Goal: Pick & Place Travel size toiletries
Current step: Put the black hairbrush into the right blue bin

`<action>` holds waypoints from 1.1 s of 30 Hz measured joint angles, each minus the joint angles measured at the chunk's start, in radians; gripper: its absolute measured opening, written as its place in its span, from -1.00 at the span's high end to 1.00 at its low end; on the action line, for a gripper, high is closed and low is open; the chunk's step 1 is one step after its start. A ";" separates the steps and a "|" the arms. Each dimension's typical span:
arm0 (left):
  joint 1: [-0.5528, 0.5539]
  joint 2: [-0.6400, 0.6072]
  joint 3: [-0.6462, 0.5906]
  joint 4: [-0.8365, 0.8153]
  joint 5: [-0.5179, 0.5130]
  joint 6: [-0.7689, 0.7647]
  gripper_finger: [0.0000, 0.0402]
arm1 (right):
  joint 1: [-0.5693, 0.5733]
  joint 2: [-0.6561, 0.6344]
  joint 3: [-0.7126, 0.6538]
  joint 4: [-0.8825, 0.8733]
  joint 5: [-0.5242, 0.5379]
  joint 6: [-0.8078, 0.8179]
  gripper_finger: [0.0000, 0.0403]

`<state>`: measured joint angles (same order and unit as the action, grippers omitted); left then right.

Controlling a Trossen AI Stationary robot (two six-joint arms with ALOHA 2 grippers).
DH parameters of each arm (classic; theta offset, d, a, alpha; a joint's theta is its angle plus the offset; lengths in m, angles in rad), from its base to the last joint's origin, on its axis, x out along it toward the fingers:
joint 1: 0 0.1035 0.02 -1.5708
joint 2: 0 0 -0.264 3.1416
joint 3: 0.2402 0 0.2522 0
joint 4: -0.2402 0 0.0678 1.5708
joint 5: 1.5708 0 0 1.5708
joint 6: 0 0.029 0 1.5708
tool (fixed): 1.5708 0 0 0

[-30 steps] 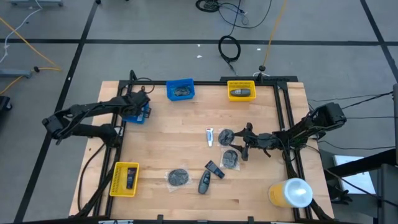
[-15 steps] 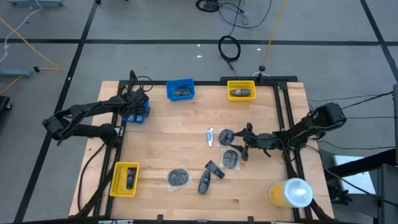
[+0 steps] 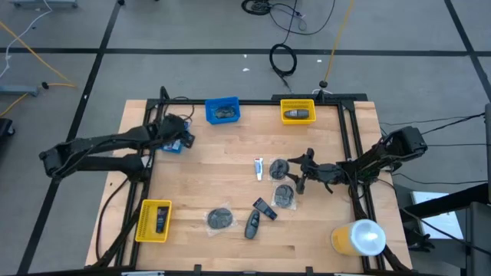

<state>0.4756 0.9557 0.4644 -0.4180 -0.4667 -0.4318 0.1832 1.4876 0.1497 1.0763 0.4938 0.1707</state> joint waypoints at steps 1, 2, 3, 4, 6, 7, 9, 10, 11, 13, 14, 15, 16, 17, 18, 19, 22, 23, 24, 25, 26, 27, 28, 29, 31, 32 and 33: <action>-0.036 -0.008 -0.009 0.049 -0.011 0.014 -0.22 | -0.008 0.000 0.000 0.016 0.002 0.000 -0.26; -0.075 -0.012 -0.023 0.099 -0.027 0.029 -0.21 | -0.016 0.000 0.000 0.033 0.002 0.000 -0.26; -0.114 -0.014 -0.039 0.156 -0.046 0.042 -0.20 | -0.025 0.000 0.001 0.048 0.001 -0.003 -0.26; -0.150 -0.014 -0.058 0.221 -0.065 0.060 -0.19 | -0.033 0.000 0.001 0.065 0.001 -0.003 -0.26; -0.222 -0.014 -0.103 0.347 -0.099 0.107 -0.17 | -0.047 0.000 0.004 0.093 0.000 -0.001 -0.26; -0.255 -0.014 -0.129 0.418 -0.106 0.134 -0.16 | -0.052 0.000 0.009 0.105 -0.006 -0.001 -0.26; -0.320 -0.014 -0.186 0.550 -0.108 0.180 -0.14 | -0.067 0.000 0.025 0.121 -0.060 -0.001 -0.26; -0.350 -0.014 -0.215 0.621 -0.108 0.193 -0.13 | -0.075 0.000 0.038 0.118 -0.097 -0.003 -0.26; -0.380 -0.014 -0.241 0.686 -0.108 0.202 -0.12 | -0.081 0.000 0.051 0.114 -0.136 -0.006 -0.26; -0.439 -0.014 -0.296 0.815 -0.108 0.206 -0.10 | -0.090 0.000 0.085 0.087 -0.191 -0.013 -0.26; -0.466 -0.014 -0.319 0.867 -0.108 0.203 -0.10 | -0.092 0.000 0.104 0.070 -0.211 -0.024 -0.26; -0.493 -0.014 -0.341 0.916 -0.108 0.194 -0.09 | -0.092 0.000 0.124 0.046 -0.220 -0.033 -0.26; -0.520 -0.013 -0.359 0.959 -0.108 0.184 -0.09 | -0.092 0.000 0.145 0.022 -0.235 -0.044 -0.26; -0.546 -0.014 -0.373 0.988 -0.108 0.172 -0.09 | -0.092 0.000 0.167 -0.002 -0.236 -0.056 -0.26; -0.572 -0.014 -0.382 1.006 -0.108 0.158 -0.09 | -0.092 0.000 0.188 -0.027 -0.237 -0.068 -0.26; -0.596 -0.014 -0.389 1.019 -0.108 0.146 -0.09 | -0.092 0.000 0.210 -0.056 -0.245 -0.079 -0.26; -0.665 -0.014 -0.391 1.030 -0.111 0.115 -0.09 | -0.091 0.015 0.274 -0.144 -0.329 -0.105 -0.26; -0.685 -0.013 -0.391 1.035 -0.111 0.107 -0.09 | -0.091 0.026 0.295 -0.167 -0.358 -0.114 -0.26; -0.703 -0.013 -0.391 1.042 -0.111 0.103 -0.09 | -0.090 0.037 0.313 -0.192 -0.383 -0.124 -0.26; -0.720 -0.009 -0.391 1.053 -0.111 0.094 -0.09 | -0.091 0.050 0.335 -0.222 -0.407 -0.131 -0.26; -0.736 0.000 -0.391 1.069 -0.113 0.089 -0.09 | -0.092 0.063 0.360 -0.264 -0.424 -0.139 -0.26; -0.751 0.011 -0.391 1.079 -0.118 0.087 -0.10 | -0.096 0.073 0.384 -0.316 -0.426 -0.148 -0.26; -0.765 0.025 -0.391 1.095 -0.121 0.083 -0.10 | -0.100 0.079 0.405 -0.374 -0.424 -0.154 -0.26; -0.778 0.039 -0.391 1.116 -0.127 0.080 -0.09 | -0.107 0.081 0.430 -0.441 -0.413 -0.158 -0.26; -0.800 0.076 -0.391 1.155 -0.142 0.070 -0.08 | -0.132 0.076 0.475 -0.557 -0.386 -0.160 -0.26; -0.807 0.103 -0.389 1.169 -0.145 0.061 -0.08 | -0.149 0.068 0.493 -0.616 -0.374 -0.157 -0.26; -0.813 0.132 -0.389 1.185 -0.146 0.053 -0.08 | -0.169 0.059 0.507 -0.679 -0.362 -0.152 -0.26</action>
<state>-0.3373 1.0872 0.0757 0.7668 -0.6125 -0.3788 0.0145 1.5461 0.6570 0.3977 0.1318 0.0184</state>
